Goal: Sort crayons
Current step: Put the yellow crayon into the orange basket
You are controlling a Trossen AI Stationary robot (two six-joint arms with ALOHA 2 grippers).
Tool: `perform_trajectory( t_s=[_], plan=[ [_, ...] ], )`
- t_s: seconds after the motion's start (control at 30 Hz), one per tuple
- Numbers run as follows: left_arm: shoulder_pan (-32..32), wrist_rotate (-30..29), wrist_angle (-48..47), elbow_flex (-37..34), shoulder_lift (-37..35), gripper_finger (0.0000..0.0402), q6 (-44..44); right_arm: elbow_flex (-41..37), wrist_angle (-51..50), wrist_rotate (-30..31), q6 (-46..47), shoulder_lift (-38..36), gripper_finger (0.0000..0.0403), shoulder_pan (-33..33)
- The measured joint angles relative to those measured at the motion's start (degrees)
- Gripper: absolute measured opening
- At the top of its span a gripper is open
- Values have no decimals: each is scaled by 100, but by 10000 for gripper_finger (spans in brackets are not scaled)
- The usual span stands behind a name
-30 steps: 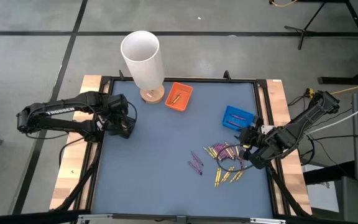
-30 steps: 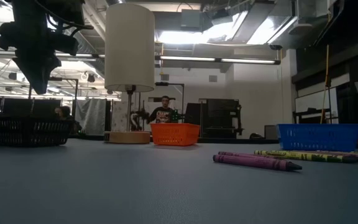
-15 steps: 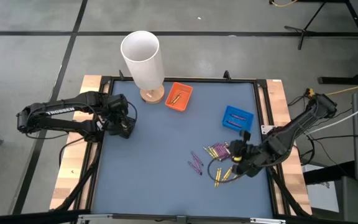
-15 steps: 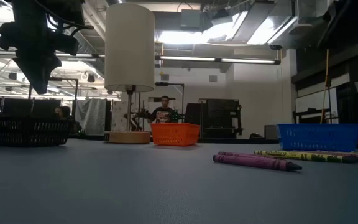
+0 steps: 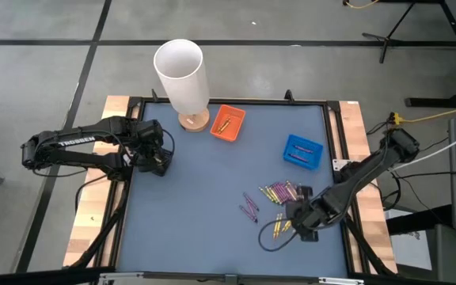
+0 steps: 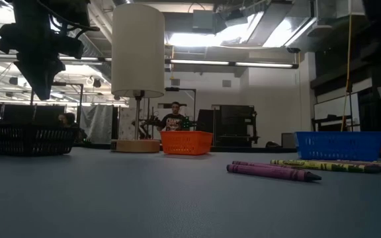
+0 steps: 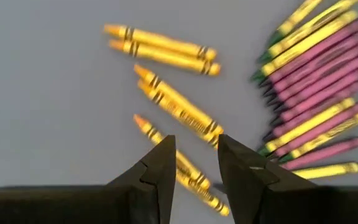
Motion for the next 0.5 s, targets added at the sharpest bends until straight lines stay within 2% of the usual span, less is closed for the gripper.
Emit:
perform_trajectory(
  t_s=[0.27, 0.5],
  plan=[
    [0, 0, 0, 0, 0, 94, 0, 0, -723, -395, -174, 431, 119, 0],
    [1, 0, 0, 0, 0, 94, 0, 0, -1077, -400, -354, 583, 119, 4]
  ],
)
